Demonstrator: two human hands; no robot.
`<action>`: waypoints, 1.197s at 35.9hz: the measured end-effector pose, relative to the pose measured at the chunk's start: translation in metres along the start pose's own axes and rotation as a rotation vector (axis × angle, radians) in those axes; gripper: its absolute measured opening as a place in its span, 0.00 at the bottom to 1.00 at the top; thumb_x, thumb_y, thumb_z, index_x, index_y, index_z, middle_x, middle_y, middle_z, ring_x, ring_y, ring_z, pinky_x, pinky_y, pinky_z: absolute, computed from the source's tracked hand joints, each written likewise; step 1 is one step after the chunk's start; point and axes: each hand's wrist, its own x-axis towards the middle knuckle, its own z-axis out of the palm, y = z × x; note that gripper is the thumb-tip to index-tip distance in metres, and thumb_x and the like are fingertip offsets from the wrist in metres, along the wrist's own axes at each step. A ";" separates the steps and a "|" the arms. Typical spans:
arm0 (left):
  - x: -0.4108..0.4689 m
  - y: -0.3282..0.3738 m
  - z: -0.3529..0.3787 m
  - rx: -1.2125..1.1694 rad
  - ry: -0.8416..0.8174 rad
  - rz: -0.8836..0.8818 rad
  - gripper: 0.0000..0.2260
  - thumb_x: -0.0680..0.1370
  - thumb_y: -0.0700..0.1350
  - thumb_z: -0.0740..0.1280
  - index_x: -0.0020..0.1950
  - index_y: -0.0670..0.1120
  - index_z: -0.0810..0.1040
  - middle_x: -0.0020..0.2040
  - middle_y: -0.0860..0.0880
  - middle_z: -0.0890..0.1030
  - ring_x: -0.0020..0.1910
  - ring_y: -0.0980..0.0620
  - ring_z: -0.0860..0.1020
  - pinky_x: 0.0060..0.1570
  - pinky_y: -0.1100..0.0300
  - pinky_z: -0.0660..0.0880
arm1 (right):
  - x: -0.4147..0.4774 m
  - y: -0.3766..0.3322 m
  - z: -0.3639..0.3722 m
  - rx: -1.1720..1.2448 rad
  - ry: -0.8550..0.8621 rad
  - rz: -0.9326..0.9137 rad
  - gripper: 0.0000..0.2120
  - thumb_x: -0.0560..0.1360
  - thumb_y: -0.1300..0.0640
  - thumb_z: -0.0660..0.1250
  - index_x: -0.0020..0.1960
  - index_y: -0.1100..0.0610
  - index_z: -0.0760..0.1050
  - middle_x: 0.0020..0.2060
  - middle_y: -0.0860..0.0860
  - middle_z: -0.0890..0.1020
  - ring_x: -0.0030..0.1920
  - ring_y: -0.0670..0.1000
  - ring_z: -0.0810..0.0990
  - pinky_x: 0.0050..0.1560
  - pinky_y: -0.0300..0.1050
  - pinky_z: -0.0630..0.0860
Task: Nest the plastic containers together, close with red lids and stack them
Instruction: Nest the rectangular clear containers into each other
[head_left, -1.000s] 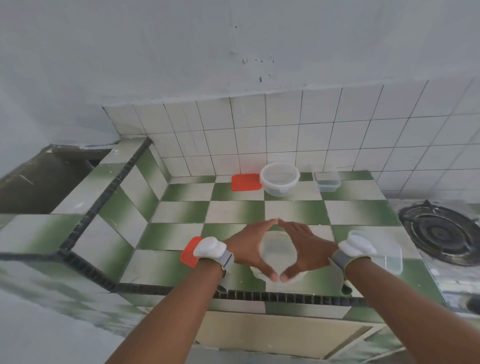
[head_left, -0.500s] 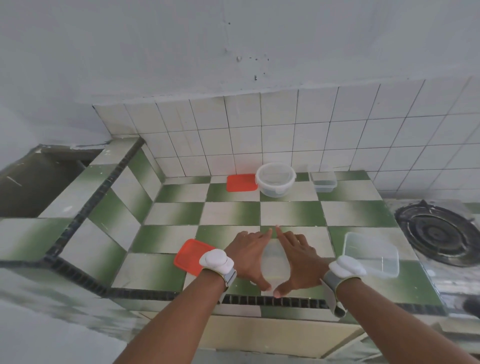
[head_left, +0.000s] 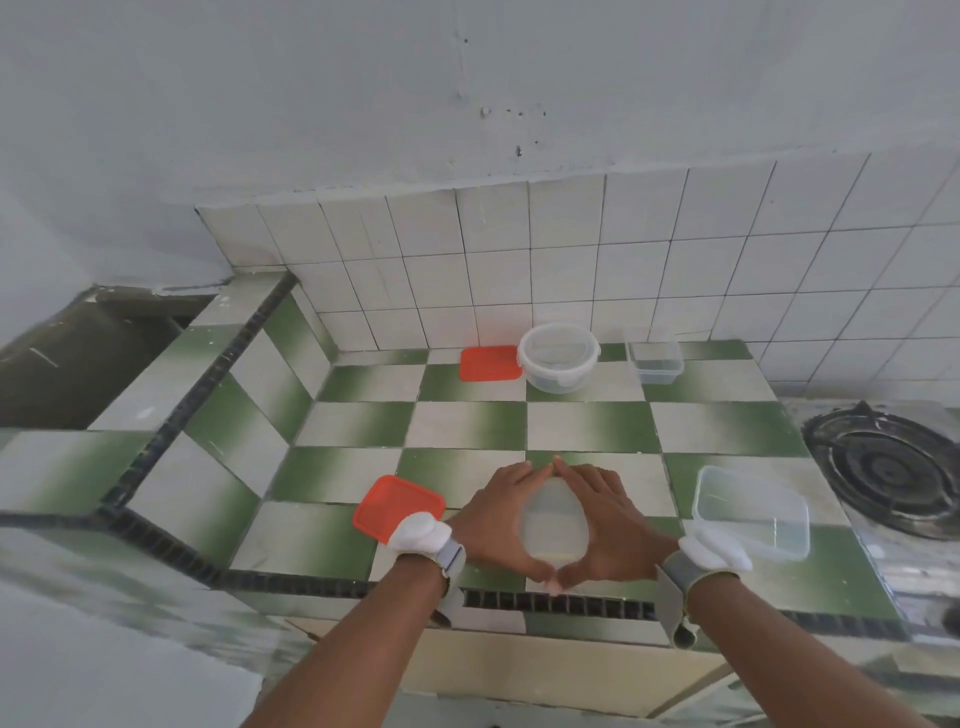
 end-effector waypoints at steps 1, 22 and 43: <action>0.000 0.001 0.001 -0.152 0.024 -0.019 0.49 0.70 0.54 0.78 0.83 0.51 0.54 0.82 0.45 0.59 0.81 0.47 0.55 0.80 0.50 0.55 | 0.000 0.000 -0.001 0.095 0.001 0.011 0.65 0.57 0.32 0.76 0.81 0.52 0.44 0.75 0.46 0.58 0.73 0.52 0.54 0.75 0.52 0.58; -0.007 -0.008 0.024 -1.033 0.358 -0.276 0.34 0.77 0.33 0.68 0.78 0.56 0.62 0.77 0.54 0.64 0.77 0.56 0.60 0.77 0.51 0.62 | -0.005 0.008 0.007 0.929 0.156 0.133 0.39 0.61 0.65 0.66 0.69 0.43 0.67 0.67 0.40 0.74 0.68 0.40 0.68 0.60 0.40 0.70; 0.008 -0.007 0.013 -0.902 0.376 -0.383 0.29 0.79 0.39 0.65 0.78 0.53 0.60 0.73 0.51 0.64 0.74 0.52 0.62 0.75 0.50 0.63 | 0.015 0.006 0.018 1.043 0.340 0.220 0.26 0.69 0.63 0.70 0.63 0.46 0.68 0.59 0.51 0.78 0.58 0.60 0.78 0.49 0.49 0.84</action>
